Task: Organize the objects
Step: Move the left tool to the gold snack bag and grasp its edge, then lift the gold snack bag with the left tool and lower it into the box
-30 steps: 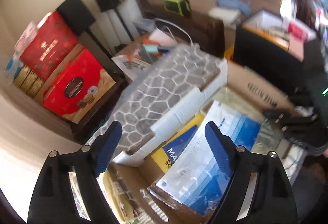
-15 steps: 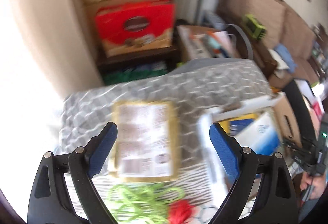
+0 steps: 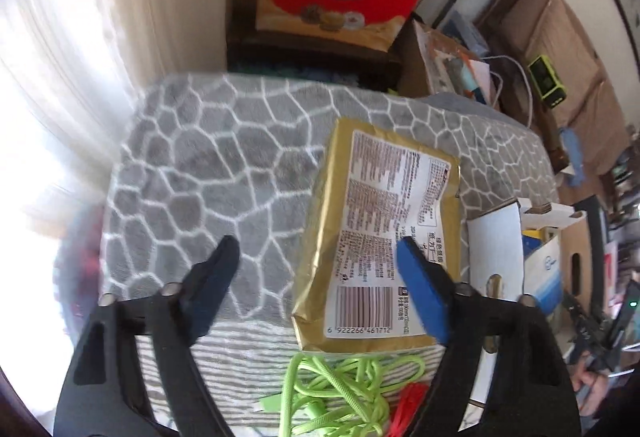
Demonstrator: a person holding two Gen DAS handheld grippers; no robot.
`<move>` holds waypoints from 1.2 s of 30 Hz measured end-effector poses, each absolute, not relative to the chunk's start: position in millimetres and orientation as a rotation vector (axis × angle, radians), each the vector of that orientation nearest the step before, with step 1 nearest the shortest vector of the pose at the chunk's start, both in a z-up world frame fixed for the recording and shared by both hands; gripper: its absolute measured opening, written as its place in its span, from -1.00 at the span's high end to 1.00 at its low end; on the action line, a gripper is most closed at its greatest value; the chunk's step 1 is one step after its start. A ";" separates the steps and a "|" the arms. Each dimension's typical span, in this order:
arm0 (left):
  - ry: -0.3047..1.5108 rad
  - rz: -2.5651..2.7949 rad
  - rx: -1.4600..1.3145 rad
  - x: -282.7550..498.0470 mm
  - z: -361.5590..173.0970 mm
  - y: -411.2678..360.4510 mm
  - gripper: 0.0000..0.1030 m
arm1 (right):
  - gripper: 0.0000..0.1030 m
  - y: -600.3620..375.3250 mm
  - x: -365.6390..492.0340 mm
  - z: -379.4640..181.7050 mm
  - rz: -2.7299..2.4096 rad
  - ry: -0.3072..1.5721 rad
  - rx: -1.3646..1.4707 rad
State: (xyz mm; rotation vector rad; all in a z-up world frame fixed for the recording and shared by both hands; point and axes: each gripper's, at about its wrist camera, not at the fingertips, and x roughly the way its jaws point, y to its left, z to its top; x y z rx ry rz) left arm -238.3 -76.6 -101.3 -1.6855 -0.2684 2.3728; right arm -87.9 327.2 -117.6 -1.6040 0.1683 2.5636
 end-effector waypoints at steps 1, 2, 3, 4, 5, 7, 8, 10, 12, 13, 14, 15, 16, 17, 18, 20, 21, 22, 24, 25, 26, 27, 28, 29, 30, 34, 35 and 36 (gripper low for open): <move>-0.298 2.339 -1.699 -240.6 -106.3 -77.9 -0.03 | 0.73 327.1 -87.8 -117.5 2.563 0.167 -1.604; -0.321 2.309 -1.717 -242.5 -112.6 -77.9 0.07 | 0.73 327.4 -87.8 -117.6 2.564 0.167 -1.604; -0.335 2.294 -1.712 -244.7 -113.7 -77.3 0.17 | 0.73 327.4 -87.8 -117.6 2.564 0.166 -1.604; -0.352 2.286 -1.698 -243.7 -113.5 -76.2 0.23 | 0.73 327.5 -87.8 -117.7 2.564 0.168 -1.604; -0.361 2.281 -1.689 -244.3 -113.4 -75.8 0.30 | 0.73 327.4 -87.8 -117.6 2.564 0.168 -1.604; -0.379 2.275 -1.685 -245.9 -111.4 -76.5 0.56 | 0.73 327.3 -87.8 -117.6 2.563 0.167 -1.604; -0.385 2.280 -1.680 -246.3 -109.5 -77.5 0.62 | 0.73 327.0 -87.8 -117.5 2.562 0.167 -1.604; -0.401 2.283 -1.657 -246.3 -104.3 -79.2 0.75 | 0.72 328.0 -88.9 -117.5 2.561 0.163 -1.604; -0.416 2.283 -1.644 -247.5 -99.9 -81.2 0.79 | 0.72 328.5 -89.4 -117.5 2.560 0.161 -1.604; -0.428 2.285 -1.628 -245.6 -96.3 -81.8 0.81 | 0.72 328.5 -89.6 -117.6 2.560 0.163 -1.604; -0.436 2.294 -1.615 -243.7 -92.4 -82.4 0.82 | 0.72 328.4 -89.6 -117.6 2.560 0.162 -1.604; -0.447 2.302 -1.603 -241.2 -87.6 -82.4 0.83 | 0.72 328.3 -89.5 -117.5 2.560 0.163 -1.604; -0.458 2.304 -1.591 -240.8 -84.1 -82.2 0.84 | 0.72 328.2 -89.6 -117.6 2.560 0.160 -1.604; -0.473 2.305 -1.573 -238.9 -78.9 -81.8 0.85 | 0.72 328.4 -89.5 -117.6 2.560 0.160 -1.604; -0.485 2.307 -1.554 -237.4 -73.1 -82.2 0.87 | 0.72 328.3 -89.4 -117.3 2.560 0.159 -1.604; -0.501 2.313 -1.503 -233.4 -58.2 -80.2 0.90 | 0.72 328.4 -89.5 -117.5 2.560 0.161 -1.604; -0.507 2.312 -1.479 -232.8 -51.3 -78.6 0.91 | 0.72 328.4 -89.6 -117.6 2.560 0.161 -1.604; -0.508 2.318 -1.456 -231.4 -43.1 -77.1 0.91 | 0.72 328.3 -89.5 -117.7 2.560 0.159 -1.604; -0.505 2.319 -1.402 -227.8 -25.2 -72.8 0.92 | 0.72 328.5 -89.5 -117.7 2.559 0.160 -1.603; -0.499 2.316 -1.371 -224.4 -14.2 -69.2 0.92 | 0.72 328.4 -89.5 -117.7 2.559 0.160 -1.603; -0.499 2.314 -1.350 -222.8 -6.6 -67.0 0.92 | 0.72 328.6 -89.5 -117.7 2.560 0.160 -1.603; -0.495 2.311 -1.326 -220.6 1.7 -63.4 0.92 | 0.72 328.6 -89.5 -117.7 2.560 0.161 -1.603; -0.485 2.308 -1.301 -217.7 10.2 -58.5 0.92 | 0.72 328.5 -89.6 -117.6 2.560 0.162 -1.603; -0.480 2.301 -1.273 -213.5 19.3 -53.3 0.92 | 0.72 328.5 -89.5 -117.5 2.560 0.163 -1.603; -0.477 2.289 -1.254 -210.1 25.9 -48.3 0.92 | 0.72 328.3 -89.6 -117.7 2.560 0.162 -1.603; -0.485 2.242 -1.208 -197.3 39.9 -25.7 0.92 | 0.72 328.6 -89.6 -117.7 2.560 0.162 -1.603; -0.486 2.237 -1.204 -195.3 40.0 -20.8 0.92 | 0.72 328.5 -89.6 -117.7 2.560 0.163 -1.603; -0.488 2.229 -1.203 -193.7 38.7 -15.2 0.92 | 0.72 328.4 -89.6 -117.7 2.560 0.163 -1.603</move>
